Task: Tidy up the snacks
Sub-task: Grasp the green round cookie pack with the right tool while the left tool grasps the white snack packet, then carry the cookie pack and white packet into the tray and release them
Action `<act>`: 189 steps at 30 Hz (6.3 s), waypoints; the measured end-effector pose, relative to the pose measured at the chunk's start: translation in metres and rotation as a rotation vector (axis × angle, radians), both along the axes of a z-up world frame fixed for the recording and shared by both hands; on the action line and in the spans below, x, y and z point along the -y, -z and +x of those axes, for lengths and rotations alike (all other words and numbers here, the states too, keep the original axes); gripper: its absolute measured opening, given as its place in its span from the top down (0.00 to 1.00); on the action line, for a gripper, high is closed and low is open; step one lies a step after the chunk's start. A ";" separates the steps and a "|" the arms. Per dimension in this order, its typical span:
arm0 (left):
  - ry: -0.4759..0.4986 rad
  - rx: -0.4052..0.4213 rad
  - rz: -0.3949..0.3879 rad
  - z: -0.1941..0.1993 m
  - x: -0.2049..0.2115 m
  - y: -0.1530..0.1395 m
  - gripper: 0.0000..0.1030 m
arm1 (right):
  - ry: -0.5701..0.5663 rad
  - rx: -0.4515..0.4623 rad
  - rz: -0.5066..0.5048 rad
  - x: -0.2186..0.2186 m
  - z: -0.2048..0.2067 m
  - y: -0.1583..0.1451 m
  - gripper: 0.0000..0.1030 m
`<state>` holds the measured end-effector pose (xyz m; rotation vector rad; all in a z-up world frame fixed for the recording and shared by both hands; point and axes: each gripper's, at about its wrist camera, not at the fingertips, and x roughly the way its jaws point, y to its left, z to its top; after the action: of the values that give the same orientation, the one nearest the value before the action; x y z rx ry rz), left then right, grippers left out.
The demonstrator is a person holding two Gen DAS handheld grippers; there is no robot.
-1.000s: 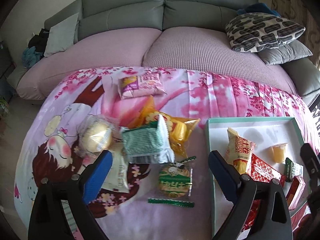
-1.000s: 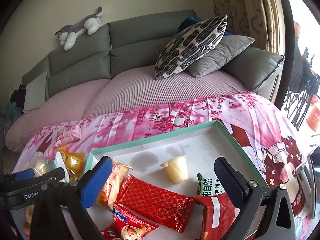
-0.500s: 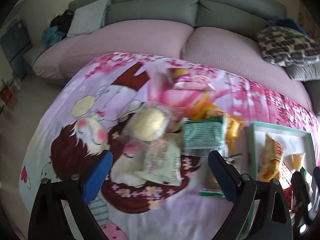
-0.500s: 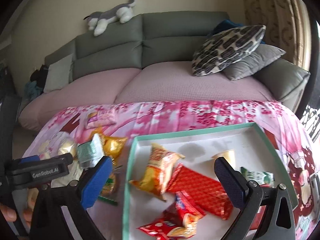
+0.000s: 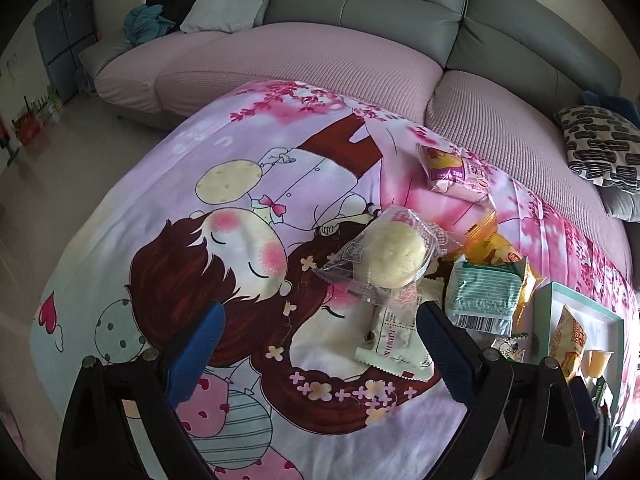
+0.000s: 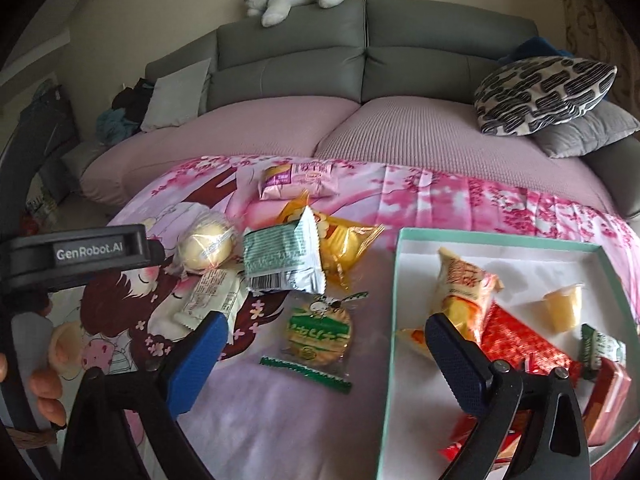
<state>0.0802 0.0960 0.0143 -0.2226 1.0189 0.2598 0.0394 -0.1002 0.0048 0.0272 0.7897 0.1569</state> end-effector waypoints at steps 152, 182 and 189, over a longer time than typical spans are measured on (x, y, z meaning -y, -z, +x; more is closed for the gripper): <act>0.622 0.160 0.019 -0.008 0.228 -0.036 0.48 | 0.483 0.016 0.015 0.205 -0.011 -0.033 0.49; 0.718 0.172 0.023 0.005 0.290 -0.010 0.47 | 0.521 -0.034 0.023 0.240 -0.003 -0.002 0.48; 0.705 0.162 0.023 0.005 0.287 -0.014 0.45 | 0.518 -0.038 0.014 0.239 -0.003 -0.001 0.48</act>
<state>0.0855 -0.1909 0.0279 0.1416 0.8760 -0.3812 0.0368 -0.3391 0.0059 0.2459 0.7956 -0.3301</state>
